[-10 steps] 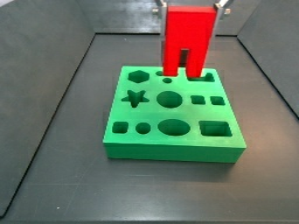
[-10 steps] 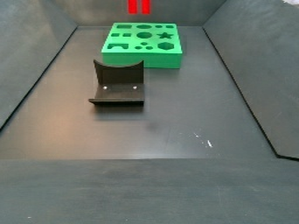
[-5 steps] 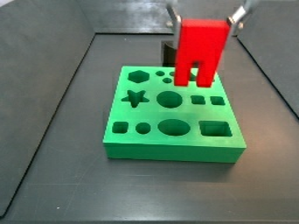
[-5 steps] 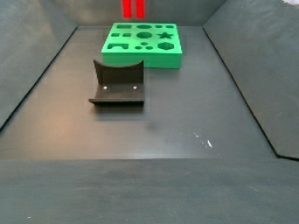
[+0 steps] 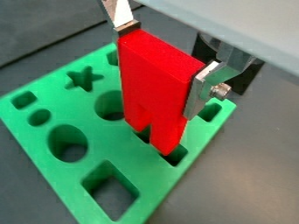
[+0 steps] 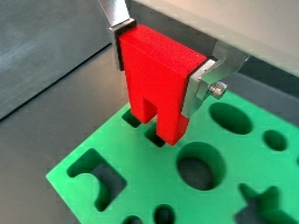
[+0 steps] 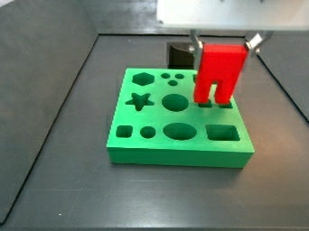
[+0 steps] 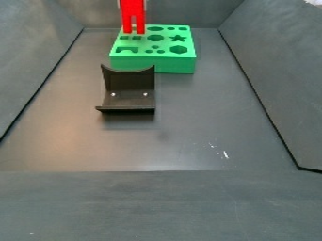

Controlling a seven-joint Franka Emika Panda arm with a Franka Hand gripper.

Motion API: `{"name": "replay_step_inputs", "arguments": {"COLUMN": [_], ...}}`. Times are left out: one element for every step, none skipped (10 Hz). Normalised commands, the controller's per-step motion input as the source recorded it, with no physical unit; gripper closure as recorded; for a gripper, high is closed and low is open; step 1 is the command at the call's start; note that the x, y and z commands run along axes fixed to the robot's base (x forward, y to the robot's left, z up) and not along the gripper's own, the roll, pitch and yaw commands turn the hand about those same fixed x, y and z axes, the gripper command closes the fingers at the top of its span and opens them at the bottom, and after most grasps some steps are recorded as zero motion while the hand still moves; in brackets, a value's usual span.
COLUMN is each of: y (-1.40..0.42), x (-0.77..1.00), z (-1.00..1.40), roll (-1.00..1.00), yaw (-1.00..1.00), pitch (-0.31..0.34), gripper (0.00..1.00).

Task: Insert the double-square object.

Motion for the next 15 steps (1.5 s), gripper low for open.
{"name": "replay_step_inputs", "arguments": {"y": [0.0,0.02,0.0,0.0,0.0,0.0,0.0,0.0,0.03,0.0,0.0,0.0,-0.17,-0.18,-0.14], "x": [0.57,0.29,0.09,0.0,0.0,0.0,-0.07,-0.12,-0.25,-0.31,-0.2,-0.13,0.06,0.06,0.0], "z": [-0.23,-0.17,-0.17,-0.18,-0.17,-0.19,-0.11,-0.07,-0.01,-0.01,-0.07,-0.09,-0.23,-0.28,-0.33], "roll": [0.25,0.15,0.09,0.0,-0.16,-0.16,-0.19,-0.17,-0.12,-0.08,-0.09,-0.09,-0.07,-0.1,-0.08], "yaw": [0.0,0.0,0.0,0.0,0.2,0.4,0.34,0.26,0.0,-0.05,-0.14,-0.15,0.0,0.12,0.25], "pitch": [0.041,0.066,0.0,0.0,0.0,-0.003,-0.043,-0.06,-0.091,-0.087,-0.057,-0.051,-0.004,-0.013,-0.034], "gripper": [1.0,1.0,1.0,1.0,1.0,1.0,1.0,1.0,1.0,1.0,1.0,1.0,1.0,1.0,1.0]}}
